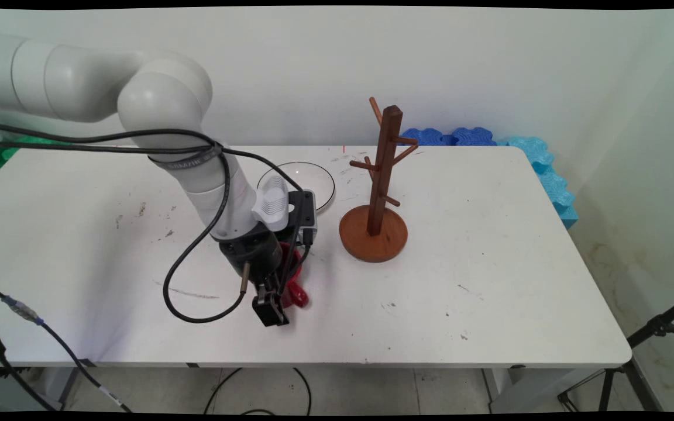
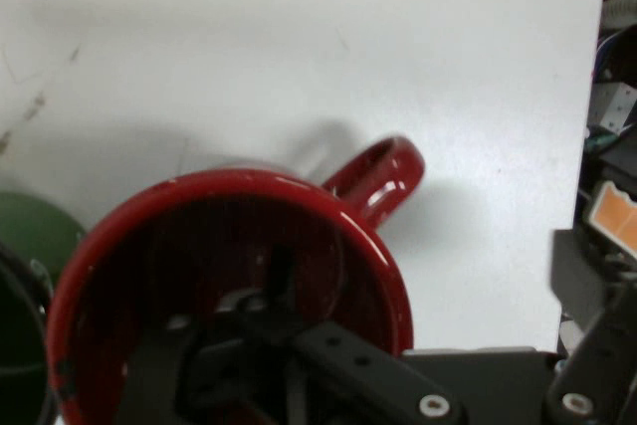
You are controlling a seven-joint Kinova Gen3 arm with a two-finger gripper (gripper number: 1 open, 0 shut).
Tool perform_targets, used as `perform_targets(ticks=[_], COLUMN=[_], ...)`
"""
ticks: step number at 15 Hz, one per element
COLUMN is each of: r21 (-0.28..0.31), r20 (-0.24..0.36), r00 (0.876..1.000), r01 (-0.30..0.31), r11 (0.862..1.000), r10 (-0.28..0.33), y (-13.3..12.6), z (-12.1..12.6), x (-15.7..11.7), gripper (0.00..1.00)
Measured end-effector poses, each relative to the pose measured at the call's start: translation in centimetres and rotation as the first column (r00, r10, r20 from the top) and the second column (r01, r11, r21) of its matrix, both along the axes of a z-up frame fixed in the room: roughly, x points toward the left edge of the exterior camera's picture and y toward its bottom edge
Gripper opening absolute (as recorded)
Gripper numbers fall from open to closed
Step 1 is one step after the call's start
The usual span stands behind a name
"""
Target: Place the picked object on the table
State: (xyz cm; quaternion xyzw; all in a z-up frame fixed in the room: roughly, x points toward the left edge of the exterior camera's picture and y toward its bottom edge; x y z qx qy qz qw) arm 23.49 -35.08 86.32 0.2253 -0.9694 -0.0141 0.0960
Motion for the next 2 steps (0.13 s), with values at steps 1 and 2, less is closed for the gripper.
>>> perform_targets(ticks=[1,2], r21=[-0.001,-0.004], r20=[-0.005,-0.013], r00=[1.000,1.000], r01=[0.001,0.002], r11=[1.000,1.000], r10=[-0.001,-0.002], y=[0.02,0.06], z=[0.04,0.13], x=[-0.02,-0.05], gripper=[1.00,1.00])
